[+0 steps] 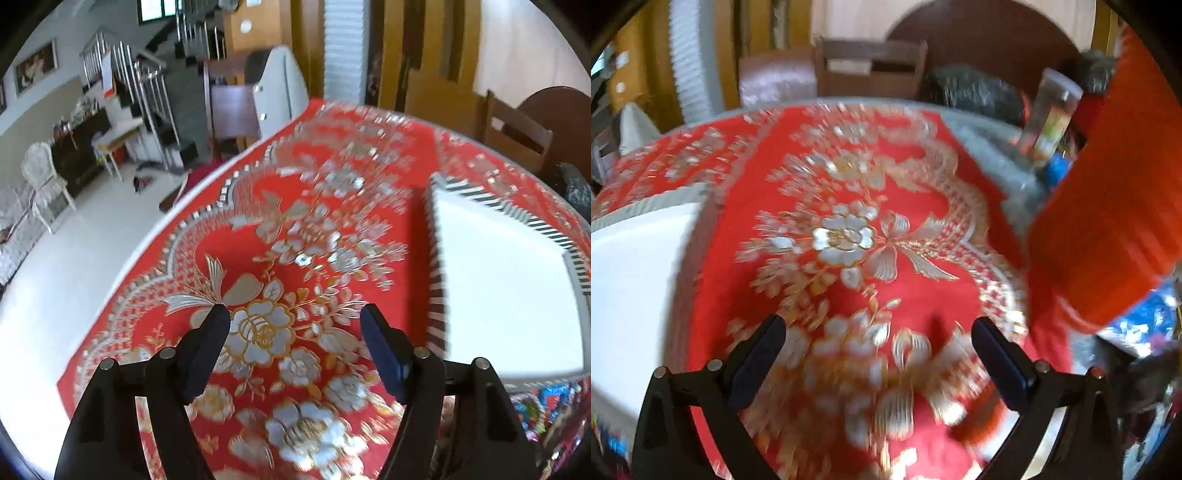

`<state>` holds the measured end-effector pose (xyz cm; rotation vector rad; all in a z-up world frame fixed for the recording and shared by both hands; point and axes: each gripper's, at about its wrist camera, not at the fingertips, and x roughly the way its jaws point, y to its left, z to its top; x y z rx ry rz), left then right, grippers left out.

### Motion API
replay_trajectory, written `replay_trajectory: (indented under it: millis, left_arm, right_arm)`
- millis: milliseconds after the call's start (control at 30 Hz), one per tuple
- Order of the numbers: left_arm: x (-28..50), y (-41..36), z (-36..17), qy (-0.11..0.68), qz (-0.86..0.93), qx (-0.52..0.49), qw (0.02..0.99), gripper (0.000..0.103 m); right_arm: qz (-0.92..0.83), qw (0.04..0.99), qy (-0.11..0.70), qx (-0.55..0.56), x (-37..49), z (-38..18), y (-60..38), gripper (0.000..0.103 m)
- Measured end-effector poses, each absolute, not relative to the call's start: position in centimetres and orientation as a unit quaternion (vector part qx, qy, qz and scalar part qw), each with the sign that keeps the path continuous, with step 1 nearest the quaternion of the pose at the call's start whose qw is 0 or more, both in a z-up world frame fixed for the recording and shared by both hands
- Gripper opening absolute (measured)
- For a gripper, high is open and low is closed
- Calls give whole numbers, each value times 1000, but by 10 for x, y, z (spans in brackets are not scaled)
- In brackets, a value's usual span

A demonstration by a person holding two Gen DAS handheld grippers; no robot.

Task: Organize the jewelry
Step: 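Move both tools over the table toward the striped tray and jewelry pile, then lower the left tool onto the black velvet headband beside the tray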

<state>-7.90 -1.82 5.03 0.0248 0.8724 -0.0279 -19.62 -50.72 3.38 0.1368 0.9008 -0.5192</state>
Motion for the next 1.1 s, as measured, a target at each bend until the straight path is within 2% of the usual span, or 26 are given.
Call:
replay_trajectory:
  millis: [267,667,1100]
  left_arm:
    - [-121,-44,86,391,-34,22,920,64]
    - [-170,-80,95,393,-75,32,916,64]
    - [-177,-98,87,409,-102,34,906,64]
  right_arm:
    - [-187,909,372,37,-240,98,-423,102]
    - [-100,919,374,73,-270,87,-339,102]
    - [-123,913,386,49,-268,82,-335,102]
